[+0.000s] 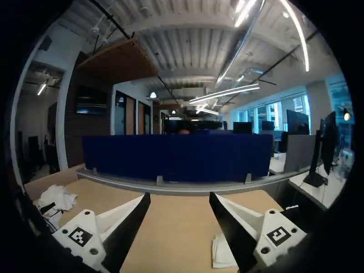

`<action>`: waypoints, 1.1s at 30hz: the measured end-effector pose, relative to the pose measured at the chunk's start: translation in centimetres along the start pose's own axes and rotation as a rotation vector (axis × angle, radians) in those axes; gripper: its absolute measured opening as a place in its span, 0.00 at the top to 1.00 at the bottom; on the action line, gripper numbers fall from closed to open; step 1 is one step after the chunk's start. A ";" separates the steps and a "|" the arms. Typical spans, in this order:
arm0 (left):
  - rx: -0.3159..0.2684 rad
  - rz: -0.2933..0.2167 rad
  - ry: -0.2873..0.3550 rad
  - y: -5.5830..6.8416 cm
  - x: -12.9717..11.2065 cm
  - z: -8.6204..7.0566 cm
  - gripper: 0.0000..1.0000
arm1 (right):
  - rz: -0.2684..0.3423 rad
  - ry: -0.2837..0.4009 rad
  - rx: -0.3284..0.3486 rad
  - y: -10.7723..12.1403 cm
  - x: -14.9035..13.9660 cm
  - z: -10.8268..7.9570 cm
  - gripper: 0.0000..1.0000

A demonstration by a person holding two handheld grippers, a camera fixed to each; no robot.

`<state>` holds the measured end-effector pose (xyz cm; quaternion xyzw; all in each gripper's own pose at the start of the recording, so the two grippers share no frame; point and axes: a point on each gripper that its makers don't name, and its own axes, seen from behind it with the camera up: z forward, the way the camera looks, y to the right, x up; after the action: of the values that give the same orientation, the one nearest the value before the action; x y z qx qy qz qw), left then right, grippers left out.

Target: Fold towel

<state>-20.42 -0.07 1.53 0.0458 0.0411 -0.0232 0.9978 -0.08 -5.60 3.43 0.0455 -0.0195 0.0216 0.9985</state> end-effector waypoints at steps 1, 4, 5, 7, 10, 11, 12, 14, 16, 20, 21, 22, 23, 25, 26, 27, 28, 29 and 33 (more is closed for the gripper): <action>0.000 0.000 0.000 0.0 0.0 0.0 0.03 | -0.001 0.002 -0.001 0.2 -0.4 -0.1 0.00; 0.000 0.001 0.000 0.0 0.0 0.1 0.03 | -0.004 0.001 -0.005 0.6 -1.9 -0.2 0.00; 0.000 0.000 0.000 0.0 0.0 0.1 0.03 | -0.004 -0.002 -0.006 0.7 -2.5 -0.2 0.00; 0.000 0.000 0.000 -0.1 0.0 0.1 0.03 | -0.001 -0.005 -0.009 1.0 -3.8 -0.2 0.00; 0.000 0.000 0.000 -0.2 0.0 0.2 0.03 | 0.008 -0.006 -0.016 1.4 -5.7 -0.2 0.00; 0.000 0.000 0.000 -0.2 0.0 0.2 0.03 | 0.011 -0.005 -0.019 1.5 -6.3 -0.2 0.00; 0.000 0.001 0.000 -0.2 0.0 0.2 0.03 | 0.014 -0.004 -0.023 1.7 -7.0 -0.2 0.00; 0.000 0.000 0.000 -0.2 0.0 0.3 0.03 | 0.019 -0.002 -0.036 2.1 -8.3 -0.1 0.00; 0.000 0.000 0.000 -0.2 0.0 0.3 0.03 | 0.022 -0.003 -0.050 2.5 -9.8 -0.1 0.00; 0.000 0.000 0.000 -0.3 0.0 0.3 0.03 | 0.027 -0.004 -0.076 2.9 -12.4 -0.1 0.00; 0.000 0.001 0.000 -0.3 0.0 0.3 0.03 | 0.030 -0.002 -0.080 2.9 -12.9 -0.1 0.00; 0.000 0.000 0.000 -0.3 0.0 0.3 0.03 | 0.033 0.003 -0.079 2.8 -13.4 -0.1 0.00; 0.000 0.000 0.000 -0.3 0.0 0.3 0.03 | 0.036 0.009 -0.077 2.7 -13.9 0.0 0.00; 0.000 0.000 0.000 -0.3 0.0 0.3 0.03 | 0.045 0.013 -0.075 2.6 -15.0 0.2 0.00; 0.000 0.000 0.000 -0.3 0.0 0.3 0.03 | 0.050 0.013 -0.075 2.5 -15.5 0.3 0.00; 0.000 0.000 0.000 -0.3 0.0 0.3 0.03 | 0.053 0.013 -0.073 2.4 -16.1 0.4 0.00; 0.000 0.000 0.000 -0.4 0.0 0.4 0.03 | 0.052 0.012 -0.069 2.3 -16.5 0.5 0.00; 0.000 0.001 0.000 -0.4 0.0 0.4 0.03 | 0.051 0.010 -0.066 2.3 -17.0 0.6 0.00; 0.000 0.001 0.001 -0.5 0.0 0.3 0.03 | 0.042 0.013 -0.074 2.5 -17.9 1.0 0.00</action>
<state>-20.46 -0.57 1.83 0.0456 0.0413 -0.0229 0.9978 -18.06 -3.95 3.88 0.0079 -0.0146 0.0422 0.9990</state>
